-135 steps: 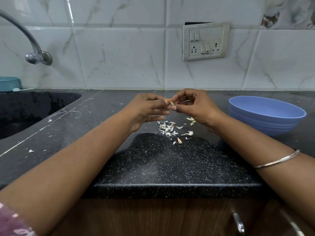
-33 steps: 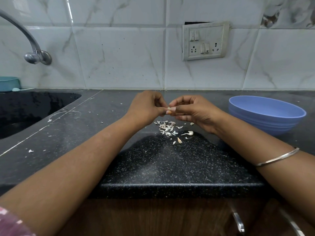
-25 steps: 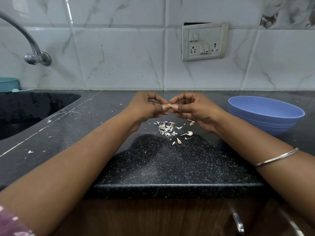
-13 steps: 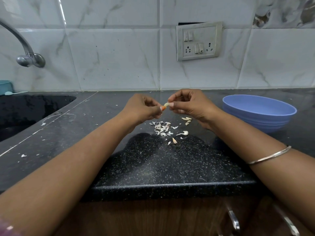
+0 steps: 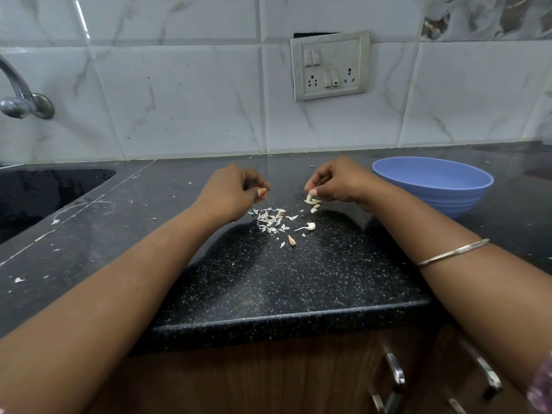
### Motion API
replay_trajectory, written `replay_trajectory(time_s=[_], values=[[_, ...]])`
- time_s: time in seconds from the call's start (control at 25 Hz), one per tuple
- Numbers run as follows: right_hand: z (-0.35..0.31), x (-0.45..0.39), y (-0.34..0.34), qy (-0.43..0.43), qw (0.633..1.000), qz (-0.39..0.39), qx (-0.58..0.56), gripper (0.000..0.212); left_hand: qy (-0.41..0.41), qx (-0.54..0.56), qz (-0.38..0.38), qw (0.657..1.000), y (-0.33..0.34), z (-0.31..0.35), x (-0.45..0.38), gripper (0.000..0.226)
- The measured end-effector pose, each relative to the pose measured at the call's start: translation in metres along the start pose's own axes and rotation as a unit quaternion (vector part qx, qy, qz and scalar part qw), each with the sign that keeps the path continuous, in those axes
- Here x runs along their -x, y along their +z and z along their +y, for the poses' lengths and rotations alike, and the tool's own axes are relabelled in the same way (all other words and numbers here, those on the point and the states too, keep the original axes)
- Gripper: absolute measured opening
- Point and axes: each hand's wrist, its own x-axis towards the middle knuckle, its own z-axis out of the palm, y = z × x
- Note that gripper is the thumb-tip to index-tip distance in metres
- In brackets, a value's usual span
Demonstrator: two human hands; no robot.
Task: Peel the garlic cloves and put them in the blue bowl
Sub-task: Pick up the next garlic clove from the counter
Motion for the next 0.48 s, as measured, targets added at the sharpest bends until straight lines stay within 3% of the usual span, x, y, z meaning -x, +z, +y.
replay_trajectory(time_s=[0.2, 0.48], values=[[0.0052, -0.0035, 0.0054, 0.028, 0.998, -0.008, 0.062, 0.014, 0.007, -0.029, -0.004, 1.0, -0.0009, 0.0014, 0.0006, 0.014], [0.0065, -0.005, 0.0064, 0.046, 0.999, -0.002, 0.023, 0.026, 0.009, -0.032, -0.016, 0.999, -0.0013, 0.004, 0.0028, 0.016]])
